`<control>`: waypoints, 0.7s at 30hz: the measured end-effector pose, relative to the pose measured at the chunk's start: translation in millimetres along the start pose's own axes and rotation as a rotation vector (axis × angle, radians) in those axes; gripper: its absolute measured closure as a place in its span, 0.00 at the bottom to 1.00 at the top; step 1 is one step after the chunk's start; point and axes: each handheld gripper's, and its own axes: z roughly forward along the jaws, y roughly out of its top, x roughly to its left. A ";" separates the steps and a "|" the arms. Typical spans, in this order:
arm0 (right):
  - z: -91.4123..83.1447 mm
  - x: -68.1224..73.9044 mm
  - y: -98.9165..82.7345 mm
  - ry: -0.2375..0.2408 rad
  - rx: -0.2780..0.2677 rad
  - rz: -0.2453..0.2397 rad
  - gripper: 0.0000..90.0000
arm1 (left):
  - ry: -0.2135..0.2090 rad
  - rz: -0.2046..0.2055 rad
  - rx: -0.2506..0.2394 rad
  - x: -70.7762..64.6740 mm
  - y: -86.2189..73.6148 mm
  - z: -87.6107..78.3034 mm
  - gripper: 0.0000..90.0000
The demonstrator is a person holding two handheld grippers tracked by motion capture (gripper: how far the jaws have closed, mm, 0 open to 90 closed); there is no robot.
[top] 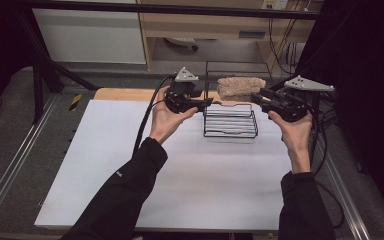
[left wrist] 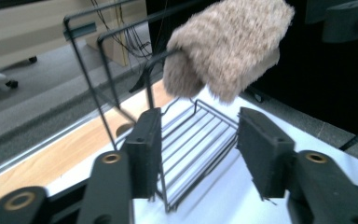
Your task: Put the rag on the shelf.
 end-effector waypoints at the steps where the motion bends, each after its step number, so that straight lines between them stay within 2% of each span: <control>1: -0.2 1.0 -1.2 0.001 0.004 0.002 0.52 | 0.001 -0.002 0.003 1.2 -4.3 -2.5 0.50; 4: 0.4 4.0 -6.2 0.007 0.011 0.009 0.45 | 0.020 0.003 0.026 5.1 -17.6 -9.0 0.46; 8: 3.8 8.4 -16.7 0.016 0.026 0.021 0.32 | 0.025 -0.017 0.034 10.7 -37.2 -17.8 0.39; 14: 11.4 14.3 -37.3 0.017 0.065 0.020 0.17 | 0.047 -0.034 0.076 17.9 -72.0 -29.8 0.28; 18: 16.9 17.0 -52.8 0.024 0.107 0.016 0.10 | 0.063 -0.064 0.088 24.3 -96.4 -37.5 0.21; 21: 19.9 18.7 -64.8 0.033 0.127 0.022 0.08 | 0.075 -0.070 0.104 27.9 -114.5 -44.2 0.17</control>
